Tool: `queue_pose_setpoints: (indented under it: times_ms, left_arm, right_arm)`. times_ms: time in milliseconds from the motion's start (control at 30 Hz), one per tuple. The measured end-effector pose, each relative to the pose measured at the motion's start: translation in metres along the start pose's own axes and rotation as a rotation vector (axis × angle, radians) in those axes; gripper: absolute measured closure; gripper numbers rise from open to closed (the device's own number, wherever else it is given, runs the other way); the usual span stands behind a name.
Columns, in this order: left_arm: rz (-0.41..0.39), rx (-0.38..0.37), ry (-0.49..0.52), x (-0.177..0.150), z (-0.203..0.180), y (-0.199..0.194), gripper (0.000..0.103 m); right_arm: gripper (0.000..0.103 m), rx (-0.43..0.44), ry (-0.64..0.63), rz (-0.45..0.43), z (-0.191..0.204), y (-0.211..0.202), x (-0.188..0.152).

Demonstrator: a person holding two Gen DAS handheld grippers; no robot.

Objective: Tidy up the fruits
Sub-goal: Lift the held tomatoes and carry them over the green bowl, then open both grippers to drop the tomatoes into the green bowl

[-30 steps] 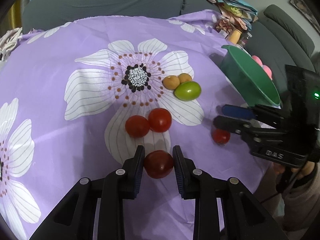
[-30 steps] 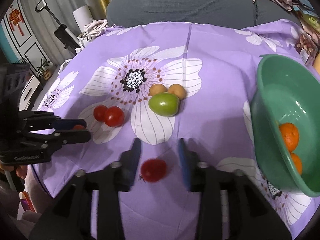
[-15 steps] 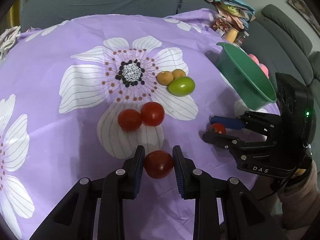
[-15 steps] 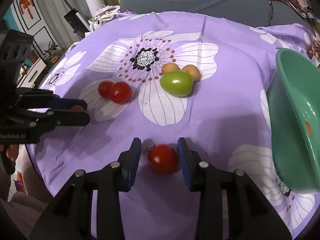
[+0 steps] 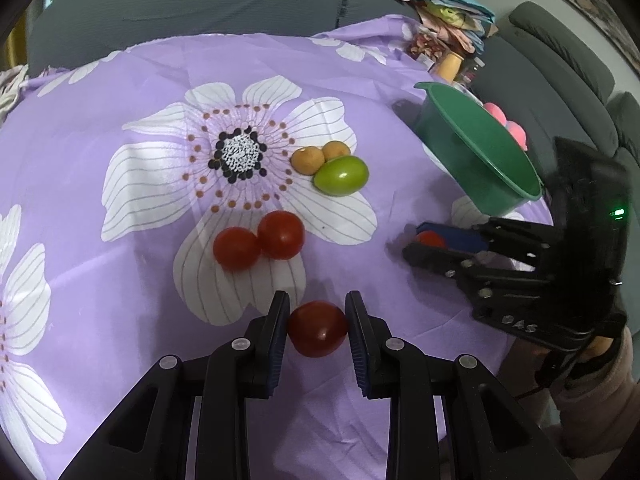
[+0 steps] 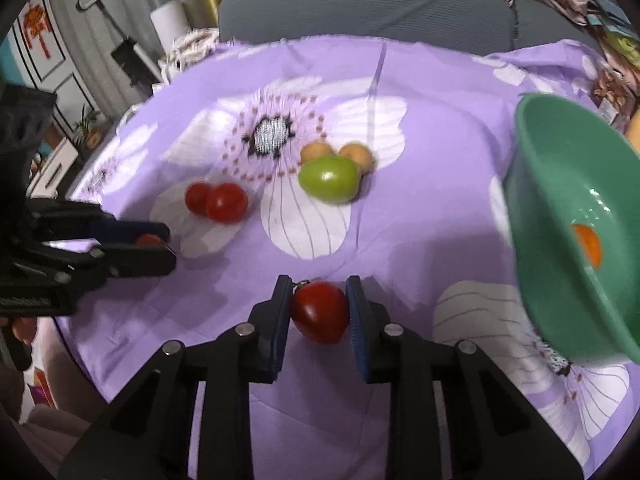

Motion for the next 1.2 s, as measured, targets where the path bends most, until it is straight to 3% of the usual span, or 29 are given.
queue_pose_setpoints:
  times_ms: [300, 667, 933, 1200]
  left_arm:
    - [-0.029, -0.013, 0.060, 0.034, -0.032, -0.005, 0.074]
    - [-0.090, -0.092, 0.219, 0.114, -0.126, 0.011, 0.074]
    - [-0.038, -0.164, 0.290, 0.143, -0.186, 0.054, 0.074]
    - [0.027, -0.142, 0.319, 0.138, -0.205, 0.088, 0.074]
  right_arm:
    - [0.076, -0.002, 0.056, -0.176, -0.022, -0.058, 0.023]
    - [0.076, -0.088, 0.167, -0.346, -0.097, -0.115, 0.037]
    - [0.075, -0.159, 0.270, -0.383, -0.156, -0.132, 0.028]
    - [0.074, -0.179, 0.311, -0.358, -0.179, -0.124, 0.016]
Point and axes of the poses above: each gripper's, at about its wrist camera, not at the fingertips, and y roughly the way its jaws point, z to its left, x to its top, the point moved 9 cm from there along y, roughly the way its jaws point, and after that the axes turned 3 degrees about -z, right-handed, at the moved point
